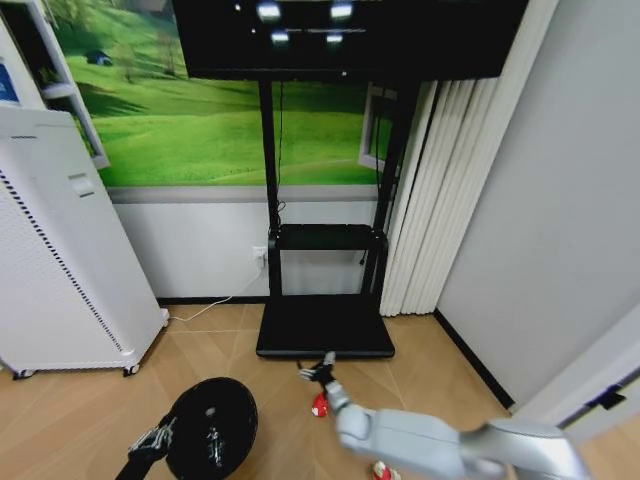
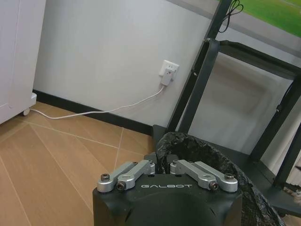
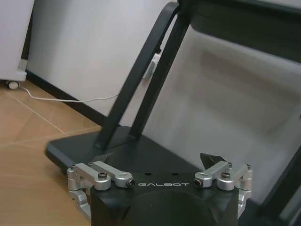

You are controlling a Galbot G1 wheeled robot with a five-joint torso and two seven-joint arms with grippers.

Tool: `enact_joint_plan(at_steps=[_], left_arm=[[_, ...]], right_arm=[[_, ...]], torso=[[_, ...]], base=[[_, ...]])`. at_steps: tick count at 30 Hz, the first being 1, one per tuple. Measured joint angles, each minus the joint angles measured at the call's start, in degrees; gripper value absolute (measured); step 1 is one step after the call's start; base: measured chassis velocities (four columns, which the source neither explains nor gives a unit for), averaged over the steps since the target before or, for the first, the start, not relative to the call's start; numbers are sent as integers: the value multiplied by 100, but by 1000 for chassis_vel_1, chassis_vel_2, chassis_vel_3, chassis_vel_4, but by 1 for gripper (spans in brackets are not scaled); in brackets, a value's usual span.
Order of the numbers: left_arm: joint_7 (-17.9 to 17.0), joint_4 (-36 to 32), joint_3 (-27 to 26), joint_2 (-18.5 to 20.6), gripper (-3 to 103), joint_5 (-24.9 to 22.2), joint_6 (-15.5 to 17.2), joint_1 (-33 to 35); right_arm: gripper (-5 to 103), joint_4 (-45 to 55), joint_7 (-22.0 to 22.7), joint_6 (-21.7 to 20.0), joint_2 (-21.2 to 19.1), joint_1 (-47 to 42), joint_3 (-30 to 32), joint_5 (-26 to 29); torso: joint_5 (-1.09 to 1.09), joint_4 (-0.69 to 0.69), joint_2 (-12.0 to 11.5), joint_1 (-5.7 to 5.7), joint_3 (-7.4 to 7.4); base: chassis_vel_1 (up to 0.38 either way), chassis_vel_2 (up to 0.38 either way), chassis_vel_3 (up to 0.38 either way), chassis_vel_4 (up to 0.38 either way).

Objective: Pick up the trash bin and place the garbage on the floor into it.

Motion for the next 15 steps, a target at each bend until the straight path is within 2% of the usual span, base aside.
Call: enact_joint_plan(at_steps=[2,5,6,8,15], left_arm=[[8,13,16,-19,8,10,-10,-4],[26,54,117,-91,8,52,-26,-48],[26,54,117,-91,8,52,-26,-48],[27,58,190,-112,8,77,-28,-81],[89,34,255,-252,8,186,-71,40]], right_arm=[[100,-18,-43,16,-78,45,-27,-46],[100,342,-318,92,-711,269,-230,-168],[100,342,-318,92,-711,269,-230,-168],[100,591,-536,201,-1170,342,-353,-297],[100,528,-798,521,-1611,222,-390,-675]], torso=[[0,1,0,0,0],[1,4,0,1,1],[1,4,0,1,1],[-1,3,0,1,1],[-2,-1,0,1,1]], base=[[0,0,0,0],[0,0,0,0],[0,0,0,0],[0,0,0,0],[0,0,0,0]])
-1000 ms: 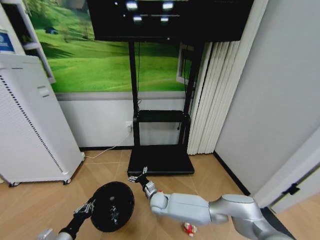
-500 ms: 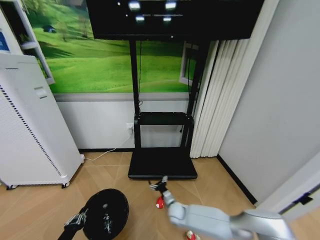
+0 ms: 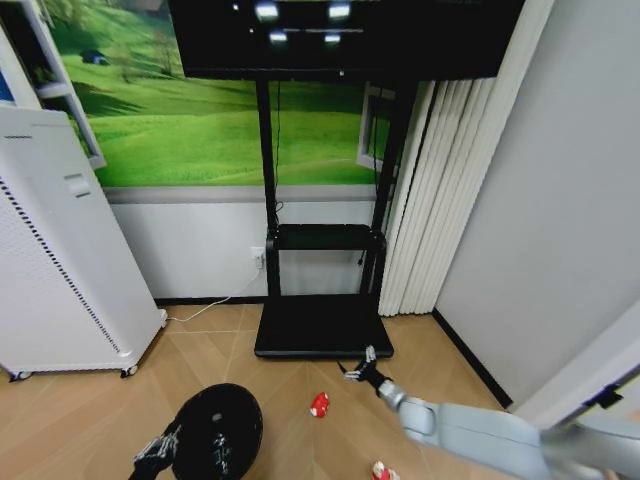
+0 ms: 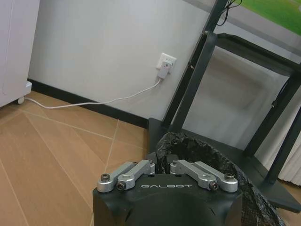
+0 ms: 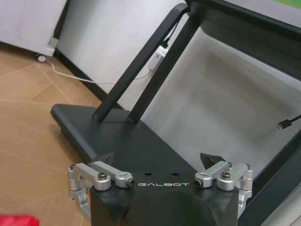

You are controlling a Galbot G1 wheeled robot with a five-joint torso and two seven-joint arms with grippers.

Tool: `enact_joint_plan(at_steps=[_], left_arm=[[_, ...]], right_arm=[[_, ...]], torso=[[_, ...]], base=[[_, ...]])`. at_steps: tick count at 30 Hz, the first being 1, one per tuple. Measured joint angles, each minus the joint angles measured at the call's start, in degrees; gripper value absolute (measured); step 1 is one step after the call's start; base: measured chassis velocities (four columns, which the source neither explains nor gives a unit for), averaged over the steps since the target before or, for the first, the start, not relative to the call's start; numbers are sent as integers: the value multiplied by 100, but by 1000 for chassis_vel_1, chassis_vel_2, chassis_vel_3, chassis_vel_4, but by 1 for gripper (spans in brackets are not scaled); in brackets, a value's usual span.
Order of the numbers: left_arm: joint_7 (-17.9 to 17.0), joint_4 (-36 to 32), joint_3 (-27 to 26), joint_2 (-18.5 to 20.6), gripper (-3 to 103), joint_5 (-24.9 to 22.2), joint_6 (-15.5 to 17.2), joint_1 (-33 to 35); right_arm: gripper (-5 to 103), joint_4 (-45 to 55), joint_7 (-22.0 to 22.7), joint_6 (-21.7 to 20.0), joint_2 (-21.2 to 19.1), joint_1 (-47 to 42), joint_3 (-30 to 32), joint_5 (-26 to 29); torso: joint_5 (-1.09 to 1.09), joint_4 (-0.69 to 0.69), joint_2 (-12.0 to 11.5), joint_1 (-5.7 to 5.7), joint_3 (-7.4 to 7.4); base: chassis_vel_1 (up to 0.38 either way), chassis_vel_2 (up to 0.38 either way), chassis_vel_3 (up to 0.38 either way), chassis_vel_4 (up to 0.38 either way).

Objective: Pick up the trash bin and place the garbage on the floor into it.

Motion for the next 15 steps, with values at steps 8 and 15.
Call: enact_joint_plan(at_steps=[8,15], left_arm=[[252,-32,-291,-427,8,69,-260,618],[276,-125,-372,-483,8,31,-292,661]], right_arm=[[100,-446,-23,137,653,-402,-378,321],[100,-163,107,-240,957,-338,-1145,1751]], torso=[[1,6,0,0,0],[-1,1,0,1,0]], base=[[0,0,0,0],[0,0,0,0]])
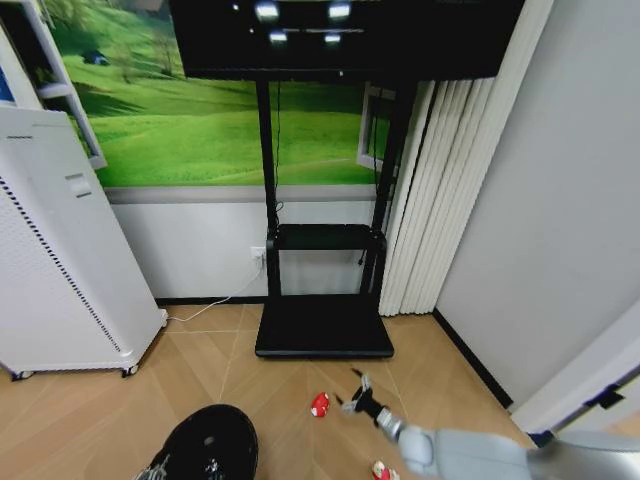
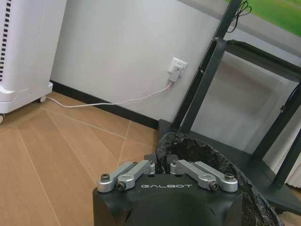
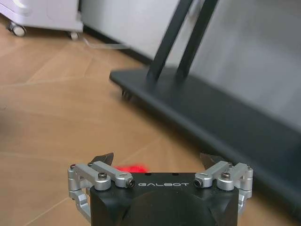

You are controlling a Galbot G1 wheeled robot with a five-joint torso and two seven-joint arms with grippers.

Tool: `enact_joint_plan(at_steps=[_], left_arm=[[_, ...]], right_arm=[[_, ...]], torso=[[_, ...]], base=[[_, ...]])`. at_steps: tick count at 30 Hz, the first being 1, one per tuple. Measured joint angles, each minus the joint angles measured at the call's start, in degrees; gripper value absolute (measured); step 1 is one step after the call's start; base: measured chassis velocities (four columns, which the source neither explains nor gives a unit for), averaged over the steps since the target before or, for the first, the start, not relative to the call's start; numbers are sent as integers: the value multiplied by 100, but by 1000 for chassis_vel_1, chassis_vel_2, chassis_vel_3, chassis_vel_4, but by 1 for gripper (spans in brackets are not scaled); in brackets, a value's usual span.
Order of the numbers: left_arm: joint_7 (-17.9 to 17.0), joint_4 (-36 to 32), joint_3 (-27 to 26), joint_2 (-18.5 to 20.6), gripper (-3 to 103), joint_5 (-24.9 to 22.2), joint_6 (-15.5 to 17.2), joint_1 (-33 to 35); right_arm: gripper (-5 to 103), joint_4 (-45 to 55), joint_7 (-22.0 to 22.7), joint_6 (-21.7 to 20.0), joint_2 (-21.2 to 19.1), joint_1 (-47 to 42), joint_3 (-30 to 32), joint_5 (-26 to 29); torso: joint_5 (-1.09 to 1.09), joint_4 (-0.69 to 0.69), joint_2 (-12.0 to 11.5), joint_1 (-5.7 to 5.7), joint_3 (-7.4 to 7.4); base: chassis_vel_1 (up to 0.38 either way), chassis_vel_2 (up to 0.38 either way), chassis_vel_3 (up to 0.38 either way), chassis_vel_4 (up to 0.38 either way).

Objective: Pick up the trash bin and place the garbage on the floor into it.

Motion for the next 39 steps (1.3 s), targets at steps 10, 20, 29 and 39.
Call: enact_joint_plan(at_steps=[10,20,29,39], left_arm=[[102,4,60,-130,8,-5,-68,-46],[158,2,92,-143,8,12,-115,-84],[245,-19,147,-157,8,22,-178,-84],[246,-73,223,-160,8,55,-180,-124]], right_arm=[[100,-1263,-144,-73,1254,23,-267,1208],[100,-2181,-231,-213,2370,-172,25,1985],[100,-2947,-468,-265,2502,-172,158,2346],[100,-3119,-500,-285,2511,-463,375,2358]], torso=[[0,2,0,0,1],[2,2,0,0,1],[0,1,0,0,1],[0,1,0,0,1]], base=[[0,0,0,0],[0,0,0,0],[0,0,0,0],[0,0,0,0]])
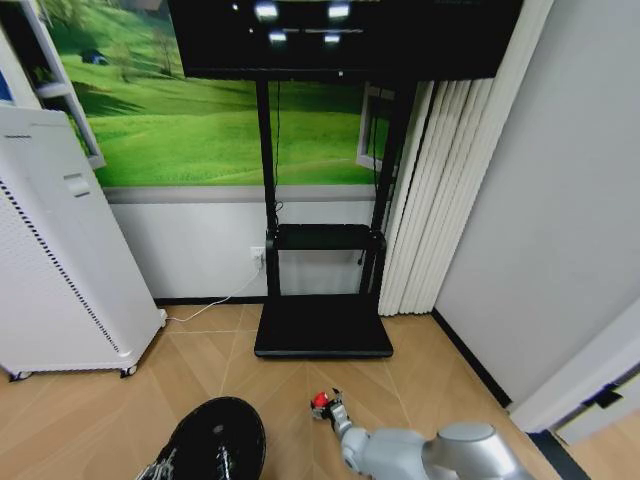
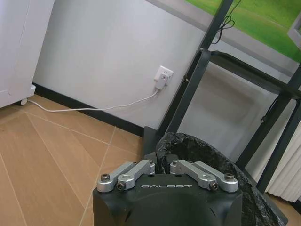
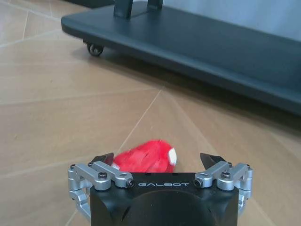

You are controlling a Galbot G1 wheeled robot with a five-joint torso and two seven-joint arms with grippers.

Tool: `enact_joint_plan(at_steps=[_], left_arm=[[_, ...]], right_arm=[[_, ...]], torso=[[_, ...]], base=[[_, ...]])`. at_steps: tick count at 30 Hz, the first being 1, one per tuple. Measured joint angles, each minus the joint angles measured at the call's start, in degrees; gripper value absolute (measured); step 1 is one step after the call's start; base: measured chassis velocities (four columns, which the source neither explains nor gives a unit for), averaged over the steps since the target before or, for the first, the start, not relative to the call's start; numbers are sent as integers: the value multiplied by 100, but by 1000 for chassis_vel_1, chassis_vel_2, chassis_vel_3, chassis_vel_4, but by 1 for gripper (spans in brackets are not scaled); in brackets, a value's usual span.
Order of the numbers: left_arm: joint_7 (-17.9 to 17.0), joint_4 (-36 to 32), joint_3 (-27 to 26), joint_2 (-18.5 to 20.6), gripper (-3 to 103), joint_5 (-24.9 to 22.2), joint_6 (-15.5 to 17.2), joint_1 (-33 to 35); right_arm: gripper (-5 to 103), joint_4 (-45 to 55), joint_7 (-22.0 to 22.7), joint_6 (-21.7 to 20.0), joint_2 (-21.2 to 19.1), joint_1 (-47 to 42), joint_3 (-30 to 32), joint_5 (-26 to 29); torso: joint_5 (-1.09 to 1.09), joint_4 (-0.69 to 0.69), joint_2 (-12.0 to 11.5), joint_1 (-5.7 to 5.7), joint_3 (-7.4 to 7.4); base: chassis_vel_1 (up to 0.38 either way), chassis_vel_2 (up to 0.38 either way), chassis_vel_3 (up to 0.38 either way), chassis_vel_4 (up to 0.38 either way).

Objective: Pick up the trash bin and place the garbage on the floor into it.

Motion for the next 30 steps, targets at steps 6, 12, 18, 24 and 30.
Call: enact_joint_plan(at_steps=[6,12,18,24,30], left_arm=[[38,-52,12,-19,8,25,-20,23],[110,-182,-14,-32,8,83,-105,117],[116,-328,-27,-44,8,85,-121,184],[23,-336,-109,28,8,14,-52,121],[-292,-190,-466,494,8,-453,184,-161]], right_arm=[[101,-315,-170,-55,192,-59,-17,214],[81,-475,-236,-126,253,-71,-112,302],[65,-442,-269,-84,223,-71,-110,303],[59,60,-42,5,-51,110,1,78],[59,1295,256,227,-1001,853,198,-744]], torso=[[1,1,0,0,0],[1,0,0,0,0],[1,1,0,0,0],[2,1,0,0,0],[0,3,0,0,0]], base=[[0,0,0,0],[0,0,0,0],[0,0,0,0],[0,0,0,0],[0,0,0,0]])
